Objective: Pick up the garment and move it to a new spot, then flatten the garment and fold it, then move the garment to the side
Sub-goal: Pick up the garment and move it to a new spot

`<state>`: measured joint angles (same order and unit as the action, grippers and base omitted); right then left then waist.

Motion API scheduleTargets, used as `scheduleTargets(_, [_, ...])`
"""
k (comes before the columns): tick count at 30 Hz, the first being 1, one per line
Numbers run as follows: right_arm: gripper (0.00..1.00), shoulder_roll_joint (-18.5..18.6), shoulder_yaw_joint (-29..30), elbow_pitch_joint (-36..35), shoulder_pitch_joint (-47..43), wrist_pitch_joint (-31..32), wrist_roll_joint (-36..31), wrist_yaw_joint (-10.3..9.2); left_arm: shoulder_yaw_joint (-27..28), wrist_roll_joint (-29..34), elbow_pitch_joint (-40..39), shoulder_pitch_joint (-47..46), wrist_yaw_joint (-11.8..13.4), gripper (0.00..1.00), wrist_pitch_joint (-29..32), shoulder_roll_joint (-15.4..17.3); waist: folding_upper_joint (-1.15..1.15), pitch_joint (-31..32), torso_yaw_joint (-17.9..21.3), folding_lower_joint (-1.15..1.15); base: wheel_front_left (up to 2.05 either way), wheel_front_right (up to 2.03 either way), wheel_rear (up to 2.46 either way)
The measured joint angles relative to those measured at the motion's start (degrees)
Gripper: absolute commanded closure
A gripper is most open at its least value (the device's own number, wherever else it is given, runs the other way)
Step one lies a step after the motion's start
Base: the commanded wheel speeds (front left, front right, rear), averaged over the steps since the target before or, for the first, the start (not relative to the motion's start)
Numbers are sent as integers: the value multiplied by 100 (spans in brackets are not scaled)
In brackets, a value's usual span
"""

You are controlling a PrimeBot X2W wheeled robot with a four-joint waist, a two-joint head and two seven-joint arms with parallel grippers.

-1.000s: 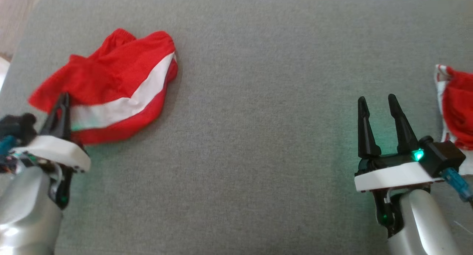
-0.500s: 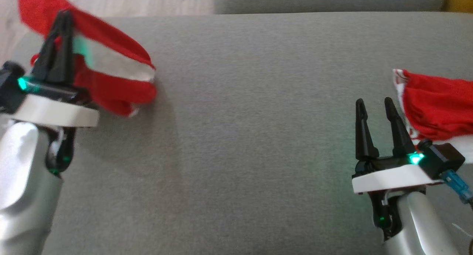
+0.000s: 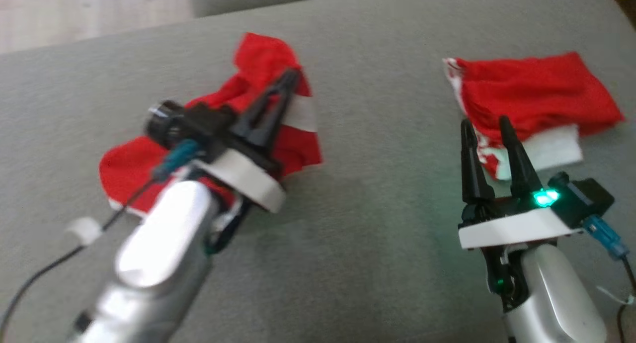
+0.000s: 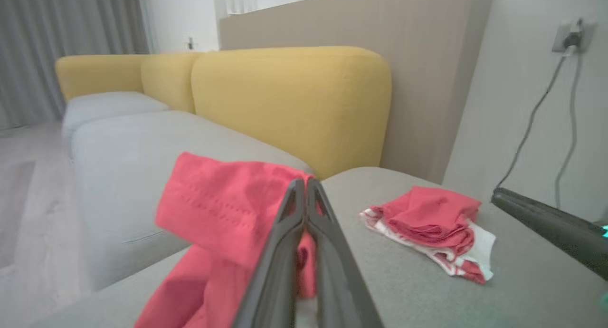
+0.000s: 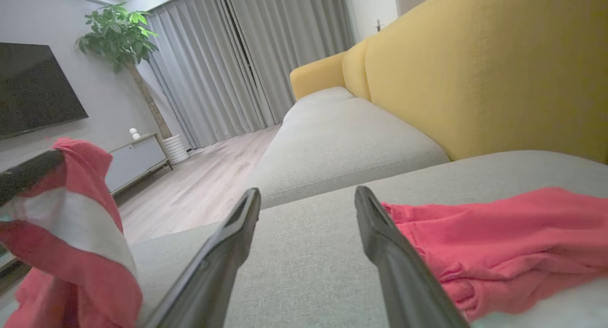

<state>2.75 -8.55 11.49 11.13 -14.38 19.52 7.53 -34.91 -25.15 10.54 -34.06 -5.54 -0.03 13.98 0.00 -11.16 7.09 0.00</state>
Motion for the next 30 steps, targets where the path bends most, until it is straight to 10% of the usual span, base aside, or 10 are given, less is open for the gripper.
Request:
scheduleTargets(1, [0, 0, -20, -10, 38, 0, 18, 0, -66, 4, 153, -53, 1, 67, -34, -140, 0, -34, 96, 0, 0, 0, 0])
scheduleTargets(2, [0, -1, -37, -16, 55, 0, 19, 0, -111, 30, 298, -113, 2, 0, -130, -263, 0, -67, 186, 0, 0, 0, 0])
scheduleTargets(10, [0, 0, 126, -55, 43, 0, 60, 0, -13, 100, 1055, -486, 114, 0, -890, -583, 0, -277, 429, 1, 0, 0, 0])
scheduleTargets(30, [0, -2, 446, 115, -403, 0, -246, 0, 1365, -480, 112, 2220, 833, 0, -1426, 457, 0, 471, -942, -2, 0, 0, 0])
